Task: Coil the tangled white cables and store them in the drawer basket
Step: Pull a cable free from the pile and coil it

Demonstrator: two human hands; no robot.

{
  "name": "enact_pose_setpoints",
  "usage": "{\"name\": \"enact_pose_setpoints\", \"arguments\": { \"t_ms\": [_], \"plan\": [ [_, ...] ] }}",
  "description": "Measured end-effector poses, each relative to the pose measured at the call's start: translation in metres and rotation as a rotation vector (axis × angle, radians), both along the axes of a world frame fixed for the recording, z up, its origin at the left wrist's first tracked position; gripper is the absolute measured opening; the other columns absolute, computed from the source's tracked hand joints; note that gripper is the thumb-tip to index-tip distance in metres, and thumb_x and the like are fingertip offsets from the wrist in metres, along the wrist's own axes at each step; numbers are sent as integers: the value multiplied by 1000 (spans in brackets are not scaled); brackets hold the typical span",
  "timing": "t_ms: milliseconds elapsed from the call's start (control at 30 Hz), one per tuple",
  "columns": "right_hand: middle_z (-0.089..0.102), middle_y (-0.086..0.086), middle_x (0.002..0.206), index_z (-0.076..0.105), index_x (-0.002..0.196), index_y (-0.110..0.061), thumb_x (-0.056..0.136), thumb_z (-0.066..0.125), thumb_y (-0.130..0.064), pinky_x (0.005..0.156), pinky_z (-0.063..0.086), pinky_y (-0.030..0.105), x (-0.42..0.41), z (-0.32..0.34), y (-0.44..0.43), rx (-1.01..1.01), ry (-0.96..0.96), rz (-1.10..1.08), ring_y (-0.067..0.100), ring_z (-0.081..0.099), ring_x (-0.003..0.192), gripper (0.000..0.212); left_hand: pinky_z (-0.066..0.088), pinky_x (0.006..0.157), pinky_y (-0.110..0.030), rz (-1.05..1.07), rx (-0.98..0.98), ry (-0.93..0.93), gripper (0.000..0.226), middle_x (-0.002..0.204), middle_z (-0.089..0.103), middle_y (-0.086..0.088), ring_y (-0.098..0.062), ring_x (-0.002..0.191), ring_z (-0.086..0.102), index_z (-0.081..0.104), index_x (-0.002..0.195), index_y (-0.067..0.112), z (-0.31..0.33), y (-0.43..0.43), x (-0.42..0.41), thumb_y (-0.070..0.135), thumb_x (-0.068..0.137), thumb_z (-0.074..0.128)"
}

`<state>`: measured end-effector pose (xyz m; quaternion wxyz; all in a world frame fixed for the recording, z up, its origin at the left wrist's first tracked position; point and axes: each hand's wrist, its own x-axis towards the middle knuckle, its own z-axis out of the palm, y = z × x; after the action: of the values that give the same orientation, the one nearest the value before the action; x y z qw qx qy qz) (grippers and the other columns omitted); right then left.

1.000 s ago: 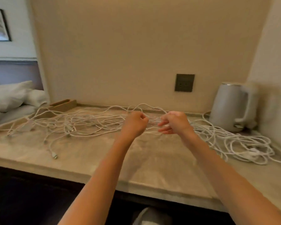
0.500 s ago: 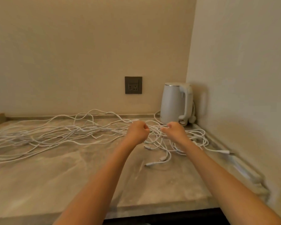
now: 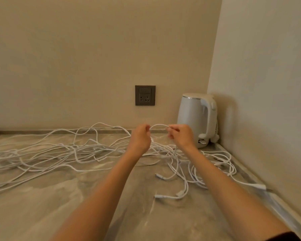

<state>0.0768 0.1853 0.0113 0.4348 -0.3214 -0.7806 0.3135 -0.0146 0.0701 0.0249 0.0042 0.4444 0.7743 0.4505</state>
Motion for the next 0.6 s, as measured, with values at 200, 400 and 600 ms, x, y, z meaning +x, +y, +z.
{"name": "enact_pose_setpoints", "arguments": {
  "t_ms": [200,400,600],
  "plan": [
    [53,-3,55,70,102,-8,91,58,-12,60,38,7,-4,49,-5,77,91,289,-5,49,48,17,31,89,-25,-27,173,202,32,122,55,-14,-28,115,48,53,125,4,17,17,-18,15,96,45],
    [38,-7,44,61,72,-11,99,45,-32,40,27,13,-15,53,1,-264,94,449,2,31,37,38,26,59,-29,36,335,170,32,66,53,-3,-19,64,47,62,75,3,22,23,-34,17,97,44],
    [28,-8,32,55,52,-12,92,21,-60,28,16,13,-40,31,2,-973,198,986,2,22,27,71,23,58,-28,203,492,-19,31,58,43,6,-13,57,39,55,75,12,20,29,-55,21,99,38]
  ]
}}
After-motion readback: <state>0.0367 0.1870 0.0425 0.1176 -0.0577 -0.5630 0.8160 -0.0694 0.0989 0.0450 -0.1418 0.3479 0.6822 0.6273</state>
